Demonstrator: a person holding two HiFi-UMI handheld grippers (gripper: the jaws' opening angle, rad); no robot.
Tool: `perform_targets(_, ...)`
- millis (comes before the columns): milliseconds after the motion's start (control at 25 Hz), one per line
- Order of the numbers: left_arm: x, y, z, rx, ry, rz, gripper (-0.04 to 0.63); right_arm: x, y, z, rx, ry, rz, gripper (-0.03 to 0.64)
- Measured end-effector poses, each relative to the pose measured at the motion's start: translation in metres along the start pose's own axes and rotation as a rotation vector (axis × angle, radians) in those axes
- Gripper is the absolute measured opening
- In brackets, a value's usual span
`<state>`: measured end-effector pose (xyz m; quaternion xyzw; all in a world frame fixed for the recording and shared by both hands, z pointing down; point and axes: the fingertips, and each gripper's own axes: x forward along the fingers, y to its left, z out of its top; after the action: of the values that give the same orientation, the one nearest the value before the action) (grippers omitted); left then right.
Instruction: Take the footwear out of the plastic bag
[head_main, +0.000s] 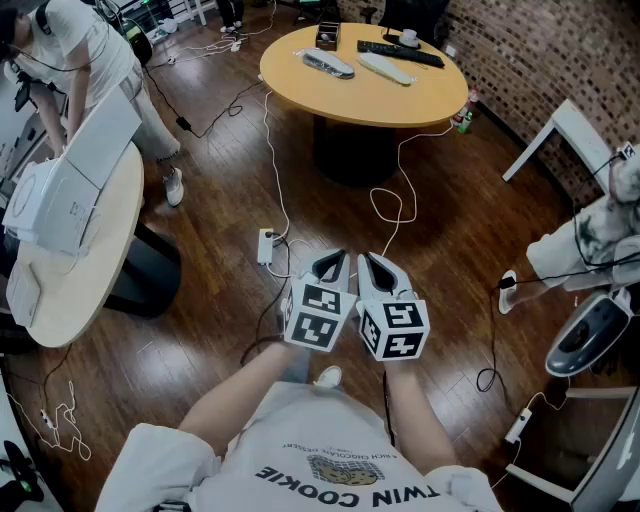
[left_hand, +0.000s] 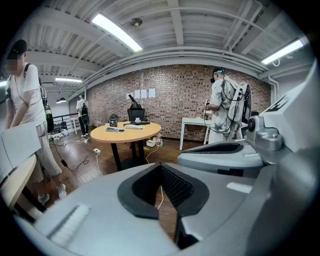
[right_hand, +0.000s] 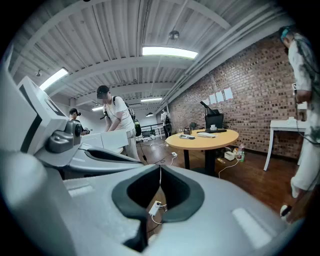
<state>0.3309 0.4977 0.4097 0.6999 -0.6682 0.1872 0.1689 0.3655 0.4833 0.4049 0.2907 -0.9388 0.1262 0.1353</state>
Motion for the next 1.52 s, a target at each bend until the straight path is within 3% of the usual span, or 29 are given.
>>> perform_targets(480,0.084,0.099,0.033,-0.038,-0.016,-0.015,0.007,0.125,-0.020,0.032,-0.018,0.041,-0.002,0.005)
perform_targets(1080,0.179,0.243,0.084,-0.018,0.008,-0.103,0.007,0.296,-0.025,0.093,0.021,0.071,-0.050,0.005)
perform_targets(1520,0.218,0.283,0.096,-0.009,0.019,-0.144,0.007,0.349,-0.042,0.107,0.033,0.072,-0.097,0.005)
